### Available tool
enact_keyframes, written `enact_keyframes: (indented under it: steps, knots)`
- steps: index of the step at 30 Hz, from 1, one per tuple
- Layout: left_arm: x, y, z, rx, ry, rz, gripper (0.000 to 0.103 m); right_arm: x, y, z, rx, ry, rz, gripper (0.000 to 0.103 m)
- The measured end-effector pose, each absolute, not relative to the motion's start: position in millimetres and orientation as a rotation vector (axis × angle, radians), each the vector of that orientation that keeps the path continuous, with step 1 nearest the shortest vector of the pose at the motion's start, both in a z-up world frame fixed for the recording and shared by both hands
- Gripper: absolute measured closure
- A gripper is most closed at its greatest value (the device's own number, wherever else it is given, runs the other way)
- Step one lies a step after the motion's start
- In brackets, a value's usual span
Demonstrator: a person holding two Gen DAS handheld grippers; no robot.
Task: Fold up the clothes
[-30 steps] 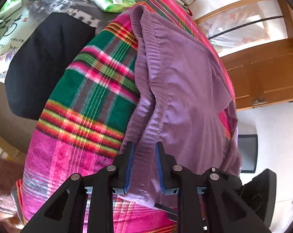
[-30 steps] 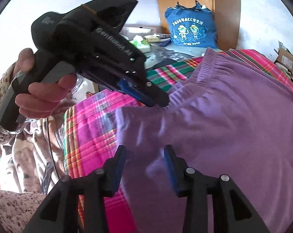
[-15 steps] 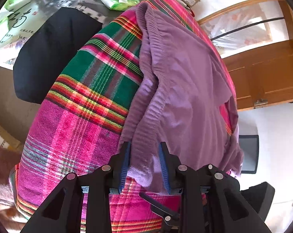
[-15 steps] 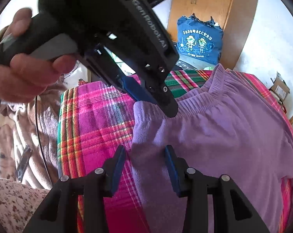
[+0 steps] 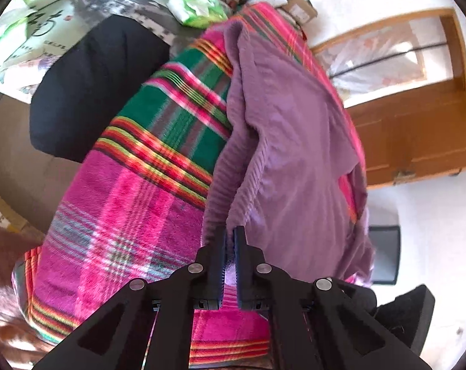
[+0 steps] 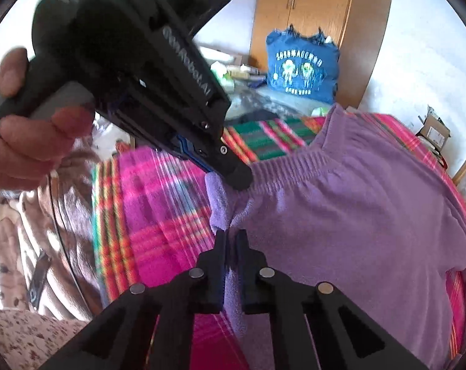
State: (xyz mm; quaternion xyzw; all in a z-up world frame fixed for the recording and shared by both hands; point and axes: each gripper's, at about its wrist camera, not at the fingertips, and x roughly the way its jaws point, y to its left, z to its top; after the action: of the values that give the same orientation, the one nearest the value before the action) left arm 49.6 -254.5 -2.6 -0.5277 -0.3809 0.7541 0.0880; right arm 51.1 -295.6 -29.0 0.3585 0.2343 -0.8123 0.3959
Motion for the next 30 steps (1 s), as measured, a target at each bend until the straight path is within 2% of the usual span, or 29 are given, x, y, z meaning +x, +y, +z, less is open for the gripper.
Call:
enact_keyframes:
  steps: [5,6,7,12,17,19,21,27,30]
  knots:
    - [59.6,-268.2,-3.8,-1.556,-1.188,2.271,0.098,58.1,-300.3,-18.4,0.881,0.562,-2.046,0.097]
    - [60.6,-270.7,-7.6,-1.57,-1.198,2.284,0.098,59.6,-301.8,-18.0,0.893,0.537,-2.018,0.103]
    - [60.7,-273.9,-11.7,-1.578,-1.211,2.279,0.098,61.5,-305.2,-20.3,0.909,0.511,-1.971,0.103]
    - [61.0,-276.3,-22.4,-1.605,-1.243,2.254,0.096,72.8,-327.1,-36.3,0.856,0.65,-1.973,0.103]
    - [70.3,-280.0,-18.6,-1.59,-1.235,2.298,0.091,57.9,-307.7,-34.9,0.909,0.609,-2.007,0.102]
    - [74.9,-280.7,-18.4,-1.588,-1.277,2.297,0.078,50.4,-287.5,-26.0,0.929,0.551,-2.05,0.098]
    - [80.3,-281.8,-19.1,-1.587,-1.332,2.286,0.071,42.1,-262.2,-15.7,0.949,0.485,-2.111,0.093]
    - [99.4,-274.3,-23.0,-1.603,-1.414,2.202,0.071,25.3,-140.9,19.8,0.991,0.238,-2.439,0.073]
    - [103.7,-269.8,-23.2,-1.589,-1.448,2.174,0.071,19.4,-74.0,27.2,1.046,0.128,-2.643,0.069]
